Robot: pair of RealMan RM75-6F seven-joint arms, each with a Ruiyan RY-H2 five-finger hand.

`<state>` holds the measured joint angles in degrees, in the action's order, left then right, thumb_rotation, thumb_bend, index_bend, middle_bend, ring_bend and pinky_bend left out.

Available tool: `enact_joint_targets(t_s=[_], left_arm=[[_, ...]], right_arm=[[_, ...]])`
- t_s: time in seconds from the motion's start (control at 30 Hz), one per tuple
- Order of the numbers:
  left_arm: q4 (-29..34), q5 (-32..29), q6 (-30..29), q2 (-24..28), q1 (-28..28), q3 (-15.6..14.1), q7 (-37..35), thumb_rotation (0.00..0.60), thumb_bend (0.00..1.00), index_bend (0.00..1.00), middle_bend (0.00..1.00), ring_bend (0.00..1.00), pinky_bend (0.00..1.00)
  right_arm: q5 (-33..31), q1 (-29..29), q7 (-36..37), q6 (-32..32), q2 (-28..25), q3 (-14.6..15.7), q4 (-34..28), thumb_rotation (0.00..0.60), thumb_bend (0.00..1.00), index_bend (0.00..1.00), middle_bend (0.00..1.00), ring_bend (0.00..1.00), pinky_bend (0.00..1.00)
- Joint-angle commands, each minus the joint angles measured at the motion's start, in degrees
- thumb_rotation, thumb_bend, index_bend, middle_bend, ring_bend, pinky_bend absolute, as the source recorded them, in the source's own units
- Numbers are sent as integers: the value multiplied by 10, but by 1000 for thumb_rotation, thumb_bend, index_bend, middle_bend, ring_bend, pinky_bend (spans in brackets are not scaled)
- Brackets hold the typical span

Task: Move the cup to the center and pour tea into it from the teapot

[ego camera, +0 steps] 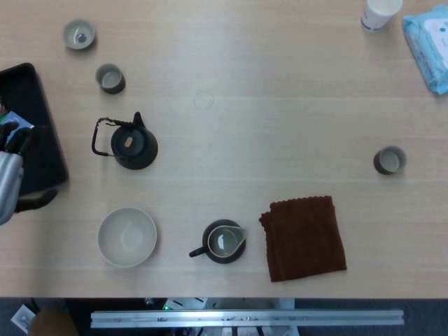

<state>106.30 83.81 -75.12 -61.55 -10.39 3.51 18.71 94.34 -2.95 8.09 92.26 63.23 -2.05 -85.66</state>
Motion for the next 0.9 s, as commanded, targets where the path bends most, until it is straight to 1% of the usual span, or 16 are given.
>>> enact_joint_targets(t_s=[0.03,0.13,0.27,0.47,0.67,0.9], left_arm=[[-9,-27,39,-6,-30,16,-24,196,121,201,285,175,173],[-25,-53,74,-16,-54,26,-43,91,116,218,287,175,156],[-41,-83,114,-26,-79,32,-47,9,99,241,288,175,136],[-79,-126,147,-52,-107,37,-31,0,88,265,289,175,89],[-115,-155,150,-80,-123,36,5,0,85,265,288,173,84],[-148,-196,166,-109,-139,29,39,0,82,265,284,171,83]], right_arm=[[-2,-3,-8,-2,-4,-3,-10,600,86,348,326,242,321],[-5,-5,-17,-7,-6,-5,-20,600,85,348,327,242,321],[-7,-7,-25,-11,-8,-5,-28,600,86,347,327,242,321],[-12,-8,-33,-18,-8,-5,-33,600,86,348,327,242,321],[-15,-9,-34,-23,-7,-4,-34,600,86,347,327,242,321],[-18,-8,-32,-26,-5,-3,-29,600,86,348,327,242,321]])
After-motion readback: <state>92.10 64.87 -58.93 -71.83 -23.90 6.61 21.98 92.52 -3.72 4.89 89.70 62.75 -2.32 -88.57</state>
